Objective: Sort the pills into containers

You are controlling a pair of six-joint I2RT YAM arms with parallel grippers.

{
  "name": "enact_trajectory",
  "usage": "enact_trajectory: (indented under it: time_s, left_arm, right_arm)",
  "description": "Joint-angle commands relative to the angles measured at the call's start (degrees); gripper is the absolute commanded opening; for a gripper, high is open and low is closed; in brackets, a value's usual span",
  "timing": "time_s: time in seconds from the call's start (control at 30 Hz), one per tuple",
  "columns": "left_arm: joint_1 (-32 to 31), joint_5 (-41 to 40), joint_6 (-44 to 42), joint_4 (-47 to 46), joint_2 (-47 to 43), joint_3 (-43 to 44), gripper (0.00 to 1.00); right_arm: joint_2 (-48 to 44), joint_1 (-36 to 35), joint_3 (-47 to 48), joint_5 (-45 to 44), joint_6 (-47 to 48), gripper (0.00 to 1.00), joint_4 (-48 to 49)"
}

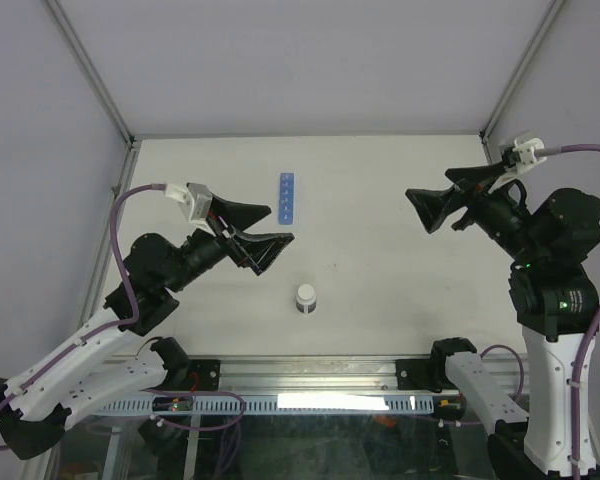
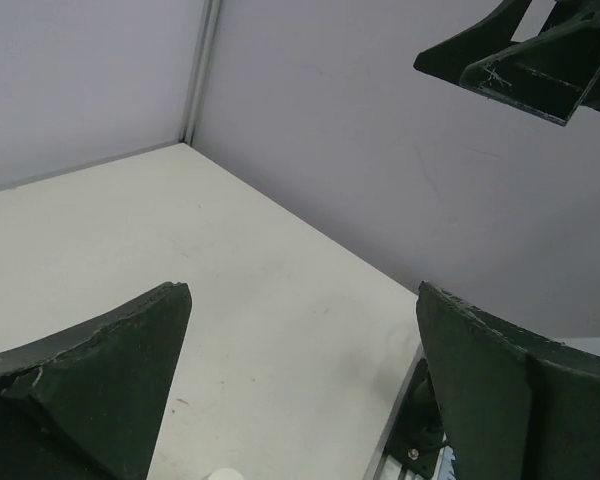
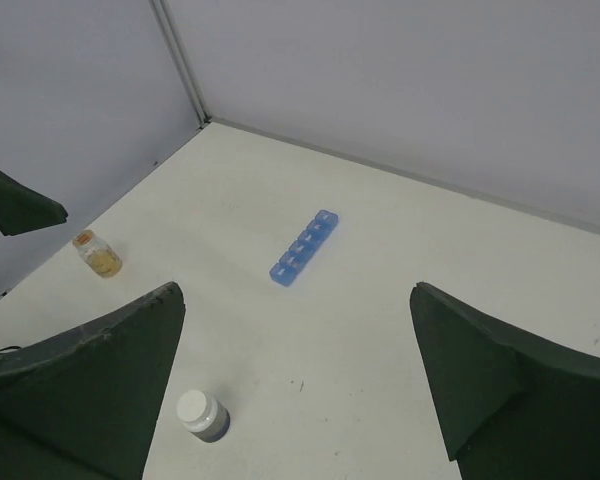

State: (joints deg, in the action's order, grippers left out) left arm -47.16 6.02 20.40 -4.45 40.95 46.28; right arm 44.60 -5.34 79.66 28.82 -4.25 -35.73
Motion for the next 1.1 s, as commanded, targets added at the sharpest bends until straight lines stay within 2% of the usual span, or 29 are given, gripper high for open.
enact_trajectory:
  time_s: [0.0, 0.2, 0.33, 0.47, 0.53, 0.67, 0.77, 0.9, 1.07]
  left_arm:
    - [0.3, -0.2, -1.6, -2.8, 0.4, 1.1, 0.99]
    - [0.3, -3.1, -0.9, -6.5, 2.1, -2.0, 0.99]
    - [0.3, -4.3, -1.9, -5.9, 4.4, -1.8, 0.99]
    - [0.8, -10.6, -5.5, -1.5, 9.0, 0.2, 0.99]
    - [5.0, -11.6, -4.7, 0.5, 12.7, 1.3, 0.99]
    - [18.0, 0.1, 2.6, 1.6, 22.5, 3.1, 0.99]
    - [21.6, 0.9, 3.2, 5.5, 32.6, 8.9, 0.99]
    - [22.3, -2.4, 0.4, 11.3, 48.5, 19.0, 0.97]
    - [22.4, -2.3, -4.3, 21.6, 65.1, 36.3, 0.85]
  right_arm:
    - [0.1, 0.4, -1.1, 2.7, -0.3, 0.99, 2.3]
    - [0.2, 0.4, -4.7, 6.8, 1.3, 0.99, 4.7]
    - [0.5, 0.5, -9.0, 12.8, 1.0, 0.99, 7.6]
    - [1.0, 0.7, -15.4, 21.7, 8.8, 0.99, 11.0]
    - [1.6, 0.8, -19.5, 24.0, 11.9, 0.99, 13.4]
    - [3.9, 1.6, -25.4, 22.8, 14.9, 0.99, 16.9]
    - [6.3, 2.3, -26.8, 22.8, 15.5, 0.99, 17.5]
    - [7.7, 3.6, -30.1, 23.8, 12.8, 0.99, 22.2]
    - [6.4, 4.1, -33.2, 22.1, 12.8, 0.99, 23.9]
